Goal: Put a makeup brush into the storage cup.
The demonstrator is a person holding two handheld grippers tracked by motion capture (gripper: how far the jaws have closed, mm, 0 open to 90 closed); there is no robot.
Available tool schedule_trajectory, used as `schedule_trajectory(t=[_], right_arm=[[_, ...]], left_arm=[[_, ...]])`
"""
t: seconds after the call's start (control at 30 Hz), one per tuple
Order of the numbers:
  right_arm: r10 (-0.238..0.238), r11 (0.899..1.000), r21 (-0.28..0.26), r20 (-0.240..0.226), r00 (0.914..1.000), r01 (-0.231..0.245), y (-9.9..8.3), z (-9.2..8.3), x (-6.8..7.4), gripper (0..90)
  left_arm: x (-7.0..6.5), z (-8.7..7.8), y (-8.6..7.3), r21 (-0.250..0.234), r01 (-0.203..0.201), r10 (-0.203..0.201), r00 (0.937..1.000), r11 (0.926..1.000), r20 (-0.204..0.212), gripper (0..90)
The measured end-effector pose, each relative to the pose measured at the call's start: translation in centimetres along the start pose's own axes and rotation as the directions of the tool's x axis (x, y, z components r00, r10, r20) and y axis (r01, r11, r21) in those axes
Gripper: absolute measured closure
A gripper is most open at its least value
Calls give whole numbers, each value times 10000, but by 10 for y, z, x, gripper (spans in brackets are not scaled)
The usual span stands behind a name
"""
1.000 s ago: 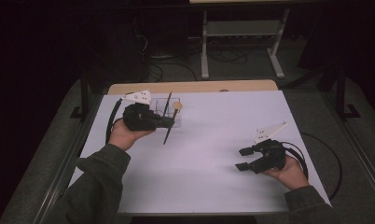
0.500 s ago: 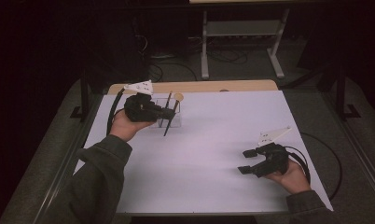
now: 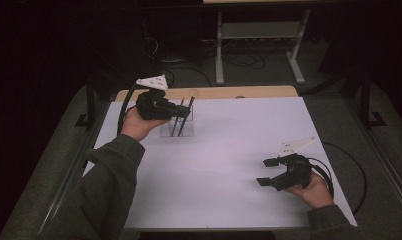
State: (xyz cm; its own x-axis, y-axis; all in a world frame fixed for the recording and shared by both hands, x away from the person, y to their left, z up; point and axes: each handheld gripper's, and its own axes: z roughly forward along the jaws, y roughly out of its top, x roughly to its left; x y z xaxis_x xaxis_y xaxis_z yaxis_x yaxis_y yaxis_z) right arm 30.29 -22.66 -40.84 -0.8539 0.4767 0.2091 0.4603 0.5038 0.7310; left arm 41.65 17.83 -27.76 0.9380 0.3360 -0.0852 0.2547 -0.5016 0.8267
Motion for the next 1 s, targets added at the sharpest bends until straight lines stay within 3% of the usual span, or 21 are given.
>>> schedule_trajectory(t=[0.37,1.0], right_arm=[[155,9997,-198,474,9988,-146,-3,-4,2,209],[237,9996,-136,595,9979,-229,-8,-1,2,203]], left_arm=[[12,2,12,-184,-24,22,9999,9998,-118,836],[37,11,25,-340,267,-277,9991,9991,-309,836]])
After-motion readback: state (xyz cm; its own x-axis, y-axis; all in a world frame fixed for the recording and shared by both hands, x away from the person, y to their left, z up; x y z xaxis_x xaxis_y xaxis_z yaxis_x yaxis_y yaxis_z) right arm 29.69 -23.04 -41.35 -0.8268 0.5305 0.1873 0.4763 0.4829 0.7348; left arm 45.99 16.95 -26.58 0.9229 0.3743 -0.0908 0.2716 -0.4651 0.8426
